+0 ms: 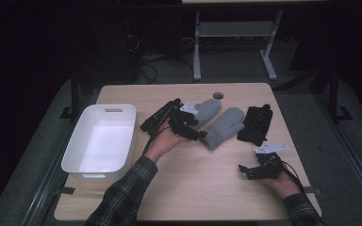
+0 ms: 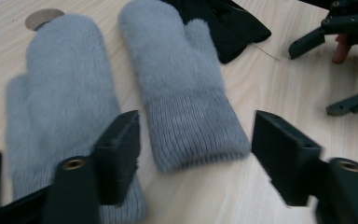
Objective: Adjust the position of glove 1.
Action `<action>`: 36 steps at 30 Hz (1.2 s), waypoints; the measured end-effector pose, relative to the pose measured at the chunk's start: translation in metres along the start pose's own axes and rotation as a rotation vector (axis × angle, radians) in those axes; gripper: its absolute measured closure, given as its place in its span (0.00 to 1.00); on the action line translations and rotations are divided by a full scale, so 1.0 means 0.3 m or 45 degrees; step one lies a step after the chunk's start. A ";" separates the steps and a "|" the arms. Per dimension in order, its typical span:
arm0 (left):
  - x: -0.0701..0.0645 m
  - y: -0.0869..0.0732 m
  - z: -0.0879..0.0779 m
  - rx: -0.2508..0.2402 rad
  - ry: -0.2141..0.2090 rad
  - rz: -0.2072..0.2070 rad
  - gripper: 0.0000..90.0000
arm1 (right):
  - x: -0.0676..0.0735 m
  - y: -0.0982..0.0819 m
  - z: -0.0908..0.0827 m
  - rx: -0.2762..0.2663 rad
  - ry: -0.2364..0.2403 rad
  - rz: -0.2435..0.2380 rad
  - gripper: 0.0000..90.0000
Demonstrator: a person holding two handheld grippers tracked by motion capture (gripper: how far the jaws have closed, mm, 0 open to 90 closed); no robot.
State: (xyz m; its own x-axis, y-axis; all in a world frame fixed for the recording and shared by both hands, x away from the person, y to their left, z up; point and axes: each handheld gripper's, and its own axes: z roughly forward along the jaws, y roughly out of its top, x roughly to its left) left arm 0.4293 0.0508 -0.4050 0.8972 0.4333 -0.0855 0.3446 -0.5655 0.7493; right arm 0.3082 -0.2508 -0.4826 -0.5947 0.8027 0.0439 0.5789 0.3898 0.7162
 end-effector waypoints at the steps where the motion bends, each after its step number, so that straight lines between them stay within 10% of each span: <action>1: 0.004 0.012 0.012 0.001 -0.011 -0.004 0.48 | 0.000 0.000 0.000 0.000 0.001 0.000 0.11; 8: 0.019 0.080 0.076 0.013 -0.019 0.016 0.97 | -0.001 0.000 0.000 -0.001 0.005 -0.001 0.11; 19: 0.081 0.080 0.263 0.079 -0.014 -0.063 0.99 | -0.001 0.000 0.000 -0.001 0.003 -0.003 0.11; 36: 0.049 0.037 0.285 0.209 -0.032 0.002 1.00 | -0.002 0.000 -0.001 0.001 0.010 -0.005 0.11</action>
State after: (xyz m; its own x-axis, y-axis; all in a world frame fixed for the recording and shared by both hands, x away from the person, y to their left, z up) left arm 0.4699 -0.0092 -0.4540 0.9038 0.4157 -0.1022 0.3816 -0.6743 0.6322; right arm 0.3083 -0.2513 -0.4825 -0.6014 0.7976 0.0465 0.5769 0.3932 0.7159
